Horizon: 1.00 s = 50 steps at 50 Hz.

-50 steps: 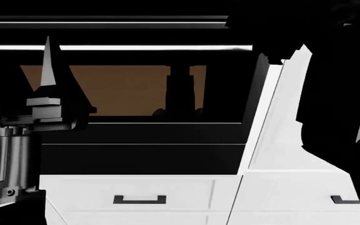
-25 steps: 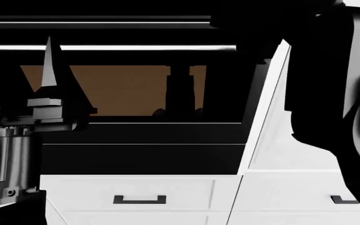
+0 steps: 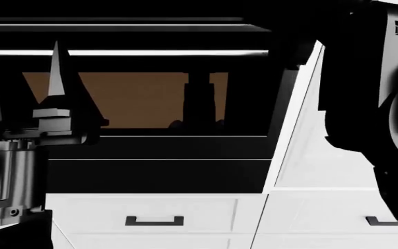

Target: Preheat the oven by turning the temperature knob.

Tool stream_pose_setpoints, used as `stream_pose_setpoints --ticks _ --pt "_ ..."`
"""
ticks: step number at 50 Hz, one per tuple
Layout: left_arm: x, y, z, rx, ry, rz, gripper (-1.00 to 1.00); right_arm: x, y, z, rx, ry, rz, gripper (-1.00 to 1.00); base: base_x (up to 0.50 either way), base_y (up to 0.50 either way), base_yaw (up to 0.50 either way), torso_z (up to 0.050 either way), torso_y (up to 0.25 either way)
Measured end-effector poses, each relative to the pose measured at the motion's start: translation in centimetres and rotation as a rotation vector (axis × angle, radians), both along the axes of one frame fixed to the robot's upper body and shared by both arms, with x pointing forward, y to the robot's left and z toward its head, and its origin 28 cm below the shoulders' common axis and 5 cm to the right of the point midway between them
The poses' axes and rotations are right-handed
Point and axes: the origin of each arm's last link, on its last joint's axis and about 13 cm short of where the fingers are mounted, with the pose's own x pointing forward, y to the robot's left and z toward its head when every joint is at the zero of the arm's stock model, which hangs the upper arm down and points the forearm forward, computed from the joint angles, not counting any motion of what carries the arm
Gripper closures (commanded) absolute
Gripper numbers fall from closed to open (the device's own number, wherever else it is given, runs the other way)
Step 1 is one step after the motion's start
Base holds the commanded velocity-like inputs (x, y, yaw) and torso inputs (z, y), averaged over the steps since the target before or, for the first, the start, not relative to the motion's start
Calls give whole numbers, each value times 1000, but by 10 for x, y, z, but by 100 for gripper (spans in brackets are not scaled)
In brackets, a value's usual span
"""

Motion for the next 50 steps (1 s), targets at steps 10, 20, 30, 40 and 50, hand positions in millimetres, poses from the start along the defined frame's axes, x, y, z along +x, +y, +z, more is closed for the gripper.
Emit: stream_pose_setpoints --ticks 10,20,30,40,50 --pt "0 0 0 1 2 1 -100 7 -5 3 10 8 -29 -100 0 0 0 0 0" --pt "1 1 -1 1 3 2 -100 12 -7 6 11 12 -46 -100 0 0 0 0 0" --pt "1 1 0 -1 2 2 -100 16 -5 9 5 14 -48 -100 0 0 0 0 0" --pt "2 2 0 -2 2 2 -100 17 -2 11 2 18 -38 -100 0 0 0 0 0" --pt "2 2 0 -2 2 2 -100 18 1 11 1 23 -24 -100 0 0 0 0 0"
